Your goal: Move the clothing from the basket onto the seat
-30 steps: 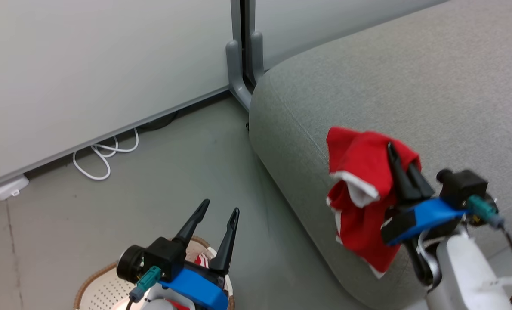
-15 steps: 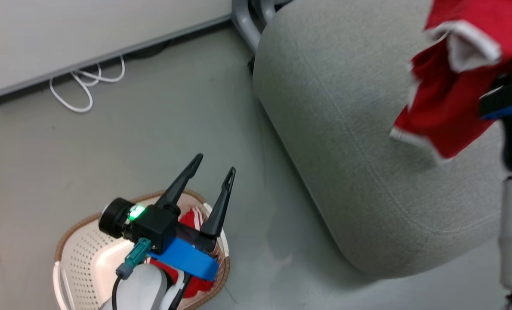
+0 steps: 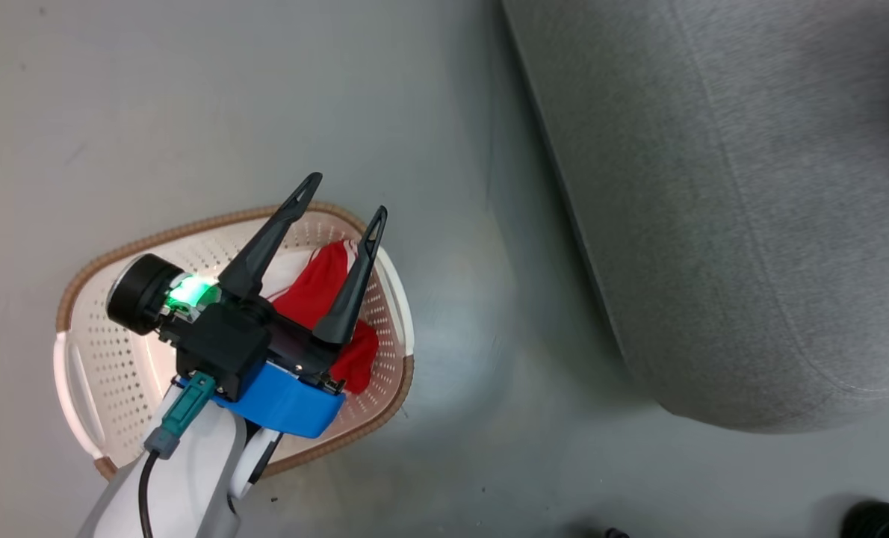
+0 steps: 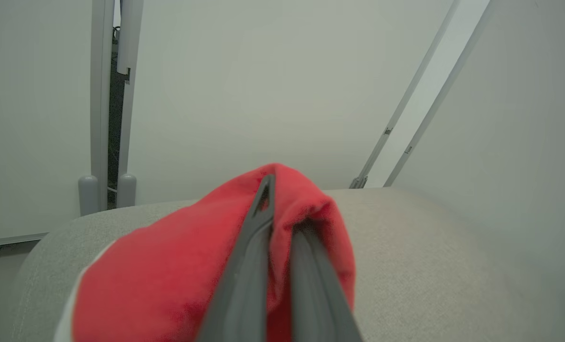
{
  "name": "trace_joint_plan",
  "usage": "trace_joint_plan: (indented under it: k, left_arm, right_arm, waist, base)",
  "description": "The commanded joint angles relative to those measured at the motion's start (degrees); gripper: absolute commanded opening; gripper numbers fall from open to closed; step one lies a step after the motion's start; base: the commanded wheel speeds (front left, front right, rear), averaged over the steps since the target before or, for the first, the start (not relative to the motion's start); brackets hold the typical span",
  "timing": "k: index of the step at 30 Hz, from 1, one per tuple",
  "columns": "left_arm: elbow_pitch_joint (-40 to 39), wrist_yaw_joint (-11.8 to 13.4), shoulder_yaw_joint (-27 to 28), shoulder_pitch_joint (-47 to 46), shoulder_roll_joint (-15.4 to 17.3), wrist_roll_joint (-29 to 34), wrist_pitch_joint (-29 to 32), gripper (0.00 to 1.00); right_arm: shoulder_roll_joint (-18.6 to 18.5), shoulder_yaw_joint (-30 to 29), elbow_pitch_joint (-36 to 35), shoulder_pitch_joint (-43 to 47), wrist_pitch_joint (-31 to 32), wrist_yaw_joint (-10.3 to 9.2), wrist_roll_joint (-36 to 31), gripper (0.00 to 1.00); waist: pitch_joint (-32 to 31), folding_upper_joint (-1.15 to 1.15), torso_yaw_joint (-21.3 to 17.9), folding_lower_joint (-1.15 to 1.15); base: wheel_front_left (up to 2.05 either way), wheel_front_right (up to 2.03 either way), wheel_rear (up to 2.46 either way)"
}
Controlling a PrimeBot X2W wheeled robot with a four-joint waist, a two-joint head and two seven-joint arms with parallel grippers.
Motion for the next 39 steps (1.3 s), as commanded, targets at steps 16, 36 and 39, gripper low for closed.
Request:
trace_joint_plan:
  k: [16,36,39]
  left_arm:
    - [-1.3,-0.1,1.4,-1.2,0.4,1.4,-0.2,1.0]
    - [0.0,-0.1,1.0,-1.4,-0.2,0.2,-0.2,1.0]
    - [0.1,-0.1,0.8,-1.4,-0.6,0.1,-0.2,1.0]
  right_arm:
    - [-0.9,-2.3,19.7,-3.0,-6.1,0.0,-2.3,0.0]
    - [-1.3,0.5,17.7,0.7,-6.4,0.0,-2.2,1.0]
    - [-1.6,1.0,17.8,1.5,-6.4,0.0,-3.1,1.0]
  waist:
    - [5.1,0.0,2.3,-0.01]
    - [3.2,0.0,3.1,-0.01]
    - [2.8,0.0,3.3,-0.01]
  base:
    - [0.0,0.0,0.0]
    - [0.0,0.0,0.0]
    - [0.0,0.0,0.0]
